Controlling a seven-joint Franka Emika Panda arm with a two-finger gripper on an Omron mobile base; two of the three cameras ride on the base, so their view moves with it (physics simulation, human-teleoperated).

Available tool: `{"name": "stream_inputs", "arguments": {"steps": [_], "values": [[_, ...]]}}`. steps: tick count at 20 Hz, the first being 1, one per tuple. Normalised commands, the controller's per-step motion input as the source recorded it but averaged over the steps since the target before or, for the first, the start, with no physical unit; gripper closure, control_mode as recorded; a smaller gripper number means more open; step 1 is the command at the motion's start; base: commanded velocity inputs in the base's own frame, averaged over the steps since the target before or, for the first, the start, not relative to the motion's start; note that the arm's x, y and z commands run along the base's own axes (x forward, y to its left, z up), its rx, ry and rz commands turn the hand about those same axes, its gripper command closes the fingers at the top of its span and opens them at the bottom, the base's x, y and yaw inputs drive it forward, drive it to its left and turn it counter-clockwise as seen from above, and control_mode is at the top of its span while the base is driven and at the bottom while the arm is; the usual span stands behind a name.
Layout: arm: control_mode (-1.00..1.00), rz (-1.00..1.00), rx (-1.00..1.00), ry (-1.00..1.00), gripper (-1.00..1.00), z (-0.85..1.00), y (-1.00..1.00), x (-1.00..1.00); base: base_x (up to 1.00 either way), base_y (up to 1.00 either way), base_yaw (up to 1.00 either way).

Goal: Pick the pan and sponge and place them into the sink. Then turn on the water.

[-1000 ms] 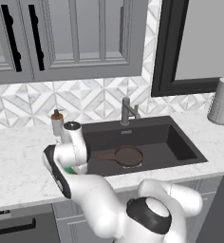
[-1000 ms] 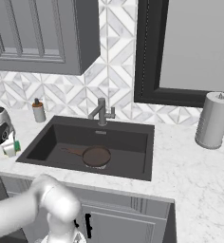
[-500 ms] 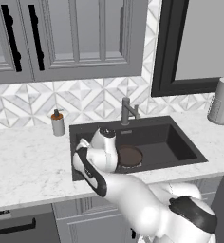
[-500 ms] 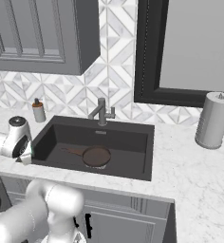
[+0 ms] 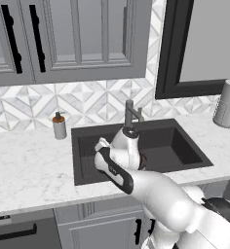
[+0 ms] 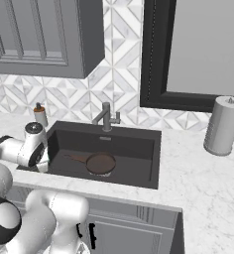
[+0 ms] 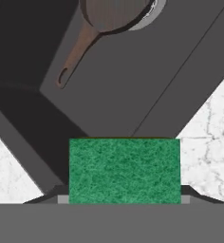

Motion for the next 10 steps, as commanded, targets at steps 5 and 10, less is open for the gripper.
{"name": "stream_inputs", "arguments": {"steps": [5, 10], "values": [[-1.0, 0.0, -0.01, 0.02, 1.0, 0.34, -0.27, 0.42, 0.0, 0.0, 0.0], [-1.0, -0.03, -0.07, 0.13, 1.0, 0.19, -0.14, 0.69, 0.0, 0.0, 0.0]]}}
